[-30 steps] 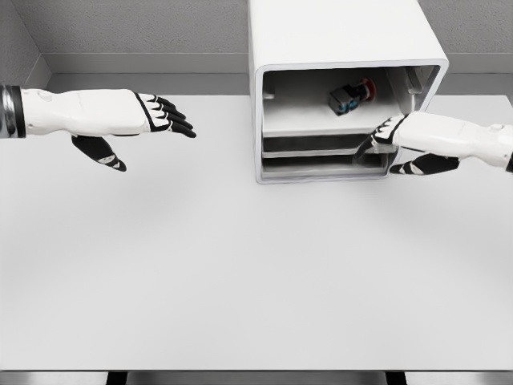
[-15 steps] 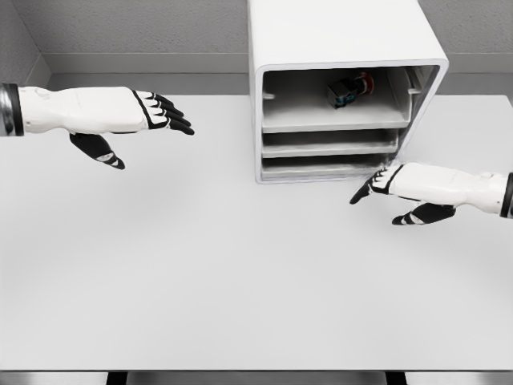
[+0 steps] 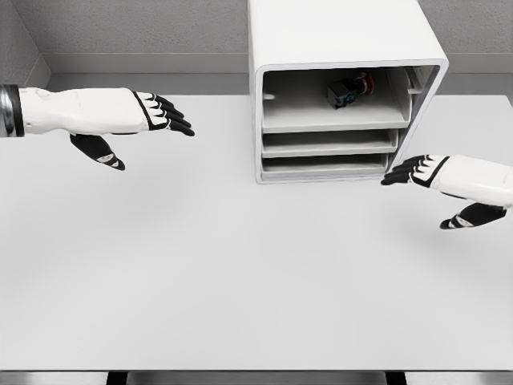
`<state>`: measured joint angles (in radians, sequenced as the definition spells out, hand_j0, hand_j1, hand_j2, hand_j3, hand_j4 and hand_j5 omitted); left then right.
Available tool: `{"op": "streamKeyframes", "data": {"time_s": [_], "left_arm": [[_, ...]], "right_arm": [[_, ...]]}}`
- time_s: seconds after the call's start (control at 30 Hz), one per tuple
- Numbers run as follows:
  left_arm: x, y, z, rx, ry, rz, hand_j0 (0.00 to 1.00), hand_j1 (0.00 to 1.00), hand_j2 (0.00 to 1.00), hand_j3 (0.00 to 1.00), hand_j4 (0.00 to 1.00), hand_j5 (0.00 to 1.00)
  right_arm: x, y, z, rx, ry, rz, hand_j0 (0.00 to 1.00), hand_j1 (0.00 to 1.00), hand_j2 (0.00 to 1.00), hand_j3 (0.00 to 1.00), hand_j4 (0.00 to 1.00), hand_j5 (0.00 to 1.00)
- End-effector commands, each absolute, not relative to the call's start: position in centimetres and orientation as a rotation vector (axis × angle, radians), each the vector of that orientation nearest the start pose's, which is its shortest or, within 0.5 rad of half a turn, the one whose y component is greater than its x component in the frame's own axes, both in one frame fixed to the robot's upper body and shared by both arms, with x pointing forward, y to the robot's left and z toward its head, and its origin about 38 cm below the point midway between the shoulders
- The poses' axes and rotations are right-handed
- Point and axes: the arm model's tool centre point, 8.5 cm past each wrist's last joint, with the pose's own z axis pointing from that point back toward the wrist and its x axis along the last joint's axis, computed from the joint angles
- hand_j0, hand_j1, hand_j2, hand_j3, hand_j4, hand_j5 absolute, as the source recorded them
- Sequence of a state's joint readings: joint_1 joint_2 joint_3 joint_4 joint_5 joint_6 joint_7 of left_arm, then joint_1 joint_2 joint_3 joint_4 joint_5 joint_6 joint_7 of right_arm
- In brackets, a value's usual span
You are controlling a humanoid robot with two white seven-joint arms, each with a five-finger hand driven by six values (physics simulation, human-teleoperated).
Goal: Slide open multi-storey tabletop storage cabinets and put open load switch and slide close multi-storey tabletop storage cabinets
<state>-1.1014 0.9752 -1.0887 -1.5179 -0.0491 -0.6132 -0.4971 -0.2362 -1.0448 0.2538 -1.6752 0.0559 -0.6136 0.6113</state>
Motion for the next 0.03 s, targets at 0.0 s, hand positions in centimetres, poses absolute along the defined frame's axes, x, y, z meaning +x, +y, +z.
{"op": "streamKeyframes", "data": {"time_s": [0.0], "left_arm": [[43.52, 27.63, 30.51, -0.344, 2.021, 2.951, 1.0, 1.0, 1.0, 1.0, 1.0, 1.0]], "right_arm": [[35.46, -36.7, 24.29, -0.23, -1.481, 1.911, 1.0, 1.0, 1.0, 1.0, 1.0, 1.0]]}}
